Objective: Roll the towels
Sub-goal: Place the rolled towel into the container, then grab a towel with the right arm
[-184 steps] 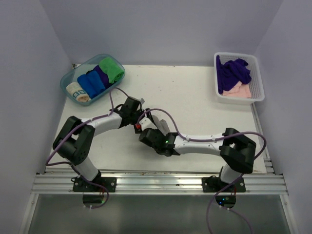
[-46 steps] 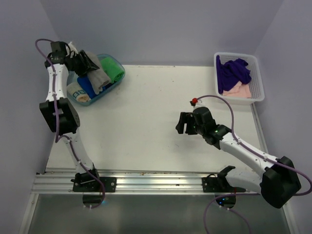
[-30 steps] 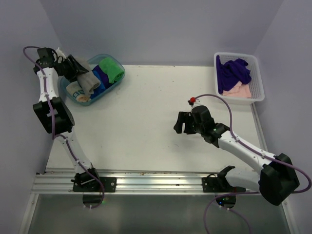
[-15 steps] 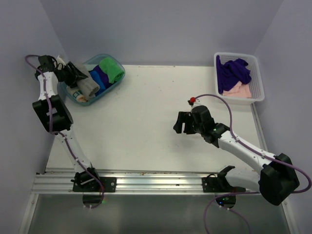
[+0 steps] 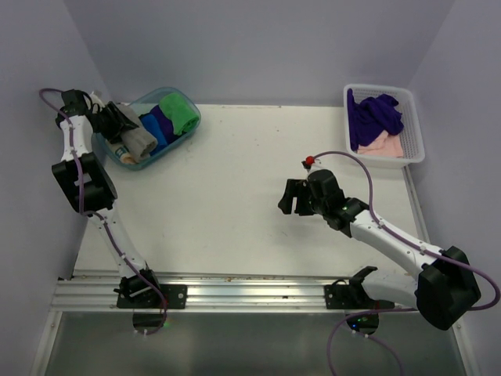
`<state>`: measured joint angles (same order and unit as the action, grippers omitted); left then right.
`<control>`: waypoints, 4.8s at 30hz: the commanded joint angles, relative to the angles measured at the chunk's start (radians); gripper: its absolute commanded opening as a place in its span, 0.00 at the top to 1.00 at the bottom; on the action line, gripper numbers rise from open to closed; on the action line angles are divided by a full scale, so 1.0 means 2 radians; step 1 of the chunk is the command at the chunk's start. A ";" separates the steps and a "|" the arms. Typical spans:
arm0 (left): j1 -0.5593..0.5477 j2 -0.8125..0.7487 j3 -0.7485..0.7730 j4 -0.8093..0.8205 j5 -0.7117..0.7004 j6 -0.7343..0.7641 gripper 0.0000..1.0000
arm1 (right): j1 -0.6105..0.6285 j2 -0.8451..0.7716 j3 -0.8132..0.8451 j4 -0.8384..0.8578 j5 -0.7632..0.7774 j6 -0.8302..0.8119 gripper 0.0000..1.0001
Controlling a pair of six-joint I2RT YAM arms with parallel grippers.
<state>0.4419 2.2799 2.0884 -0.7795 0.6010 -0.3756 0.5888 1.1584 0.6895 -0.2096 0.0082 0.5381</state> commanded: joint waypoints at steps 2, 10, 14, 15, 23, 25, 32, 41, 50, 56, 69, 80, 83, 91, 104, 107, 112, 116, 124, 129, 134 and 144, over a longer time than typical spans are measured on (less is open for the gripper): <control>0.006 -0.011 0.007 -0.008 -0.049 0.001 0.42 | -0.001 -0.004 0.016 0.016 -0.003 0.006 0.25; 0.005 -0.052 -0.016 -0.013 -0.095 -0.041 0.38 | -0.001 -0.005 0.013 0.019 -0.003 0.008 0.25; 0.005 -0.051 -0.019 -0.022 -0.108 -0.059 0.40 | 0.000 -0.005 0.010 0.022 -0.013 0.009 0.25; 0.005 -0.049 -0.021 -0.026 -0.115 -0.071 0.41 | 0.000 -0.006 0.010 0.023 -0.013 0.009 0.25; 0.005 -0.077 -0.109 0.015 -0.118 -0.130 0.45 | 0.000 -0.011 0.000 0.030 -0.013 0.012 0.25; 0.005 -0.071 -0.111 0.015 -0.118 -0.137 0.43 | -0.001 -0.012 -0.002 0.030 -0.013 0.013 0.25; 0.005 -0.080 -0.109 -0.004 -0.138 -0.148 0.26 | -0.001 -0.019 0.000 0.024 -0.009 0.007 0.25; 0.005 -0.143 -0.125 -0.025 -0.169 -0.174 0.18 | 0.000 -0.025 0.001 0.026 -0.014 0.006 0.25; 0.005 -0.185 -0.141 -0.030 -0.172 -0.173 0.00 | 0.000 -0.033 -0.004 0.026 -0.019 0.004 0.25; 0.005 -0.206 -0.141 -0.031 -0.178 -0.160 0.01 | 0.000 -0.041 -0.010 0.028 -0.019 0.005 0.25; -0.017 -0.230 -0.145 0.059 -0.157 -0.141 0.05 | 0.000 -0.044 -0.015 0.033 -0.024 0.009 0.25; -0.061 -0.141 -0.124 0.076 -0.167 -0.130 0.08 | 0.000 -0.052 -0.016 0.018 -0.010 0.009 0.25; -0.061 -0.160 -0.126 0.075 -0.178 -0.129 0.08 | -0.001 -0.056 -0.011 0.010 -0.006 0.003 0.25; -0.068 -0.210 -0.077 0.041 -0.197 -0.108 0.05 | -0.001 -0.034 0.057 -0.042 0.100 -0.035 0.24; -0.250 -0.279 -0.097 0.028 -0.297 -0.007 0.04 | -0.136 0.076 0.253 -0.140 0.202 -0.041 0.23; -0.301 -0.291 -0.132 0.051 -0.283 -0.012 0.03 | -0.208 0.143 0.319 -0.158 0.195 -0.018 0.23; -0.376 -0.318 -0.200 0.110 -0.262 -0.022 0.03 | -0.315 0.247 0.416 -0.151 0.156 0.019 0.23; -0.438 -0.323 -0.240 0.116 -0.264 -0.024 0.03 | -0.359 0.389 0.526 -0.186 0.145 0.037 0.25; -0.483 -0.332 -0.294 0.134 -0.275 -0.035 0.02 | -0.403 0.592 0.758 -0.226 0.115 0.045 0.29; -0.502 -0.314 -0.302 0.138 -0.270 -0.042 0.03 | -0.408 0.664 0.842 -0.214 0.099 0.045 0.37; -0.514 -0.289 -0.284 0.122 -0.274 -0.044 0.03 | -0.409 0.706 0.859 -0.189 0.070 0.067 0.62; -0.520 -0.283 -0.281 0.120 -0.275 -0.047 0.03 | -0.409 0.552 0.686 -0.081 0.079 0.070 1.00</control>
<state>-0.5961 1.7096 1.4818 -0.5625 0.0631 -0.4549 -0.2314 2.4538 2.1468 -0.4671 0.1650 0.6739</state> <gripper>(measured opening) 0.973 0.036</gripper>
